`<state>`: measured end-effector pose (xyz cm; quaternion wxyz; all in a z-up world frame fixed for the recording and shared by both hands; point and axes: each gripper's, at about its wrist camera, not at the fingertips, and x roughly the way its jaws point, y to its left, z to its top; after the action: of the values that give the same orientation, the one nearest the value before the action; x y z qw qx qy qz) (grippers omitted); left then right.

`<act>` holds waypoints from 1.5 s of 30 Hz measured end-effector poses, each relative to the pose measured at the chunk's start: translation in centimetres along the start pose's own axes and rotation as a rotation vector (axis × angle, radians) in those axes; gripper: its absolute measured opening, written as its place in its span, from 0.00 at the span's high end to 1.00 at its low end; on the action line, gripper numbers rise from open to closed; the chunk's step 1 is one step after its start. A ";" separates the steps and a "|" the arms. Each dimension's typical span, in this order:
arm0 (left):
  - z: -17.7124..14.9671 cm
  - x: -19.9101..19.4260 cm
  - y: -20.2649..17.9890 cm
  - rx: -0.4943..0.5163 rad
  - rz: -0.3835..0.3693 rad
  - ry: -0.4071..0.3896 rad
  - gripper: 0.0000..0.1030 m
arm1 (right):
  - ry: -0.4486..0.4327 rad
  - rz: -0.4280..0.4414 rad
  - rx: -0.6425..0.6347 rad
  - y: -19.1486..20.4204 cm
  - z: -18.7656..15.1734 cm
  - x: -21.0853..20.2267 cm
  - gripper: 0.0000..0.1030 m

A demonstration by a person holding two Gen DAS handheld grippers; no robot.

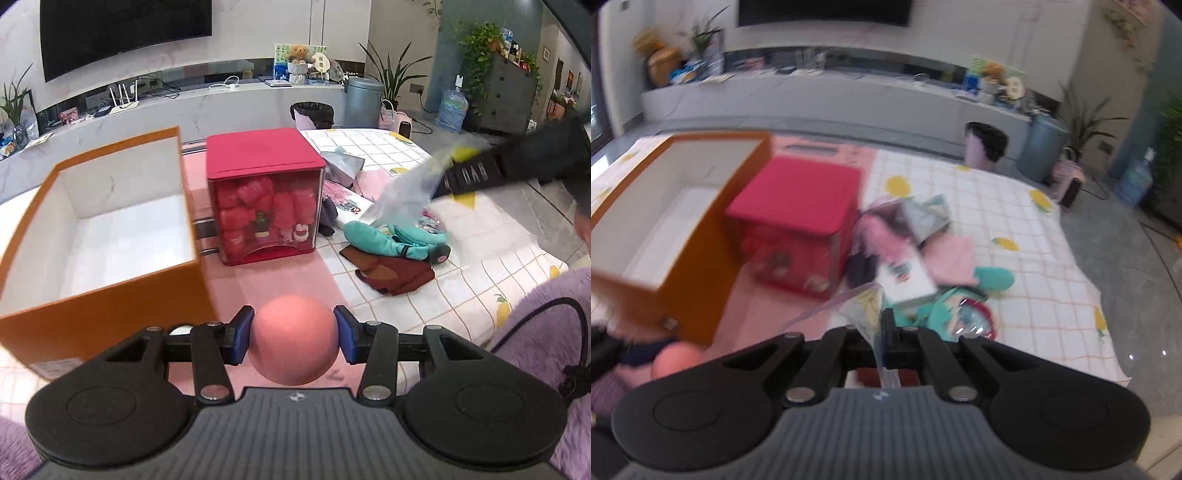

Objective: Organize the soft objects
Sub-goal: 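Carry the pink ball in the left gripper while the right gripper carries the bag to the orange box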

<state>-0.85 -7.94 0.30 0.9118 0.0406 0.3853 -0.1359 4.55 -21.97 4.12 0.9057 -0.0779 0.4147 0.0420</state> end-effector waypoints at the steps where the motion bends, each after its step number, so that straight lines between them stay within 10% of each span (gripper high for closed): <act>1: -0.2 -0.4 0.1 -0.002 0.003 0.001 0.48 | 0.012 0.020 -0.008 0.4 -0.4 -0.4 1.00; 11: -3.3 -2.9 2.4 0.007 0.153 0.093 0.48 | 0.144 0.256 -0.018 5.7 -3.8 -1.7 1.00; 24: -4.6 -7.4 9.7 -0.079 0.272 0.131 0.48 | 0.090 0.412 -0.136 14.0 0.2 -2.6 1.00; 45: 7.5 -5.3 18.0 -0.229 0.328 -0.056 0.48 | -0.092 0.394 -0.033 14.2 13.9 1.7 0.98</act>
<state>5.83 9.18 8.81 0.9308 -0.0052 0.3609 0.0580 14.02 -5.55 10.34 0.8965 -0.0079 0.3794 0.2287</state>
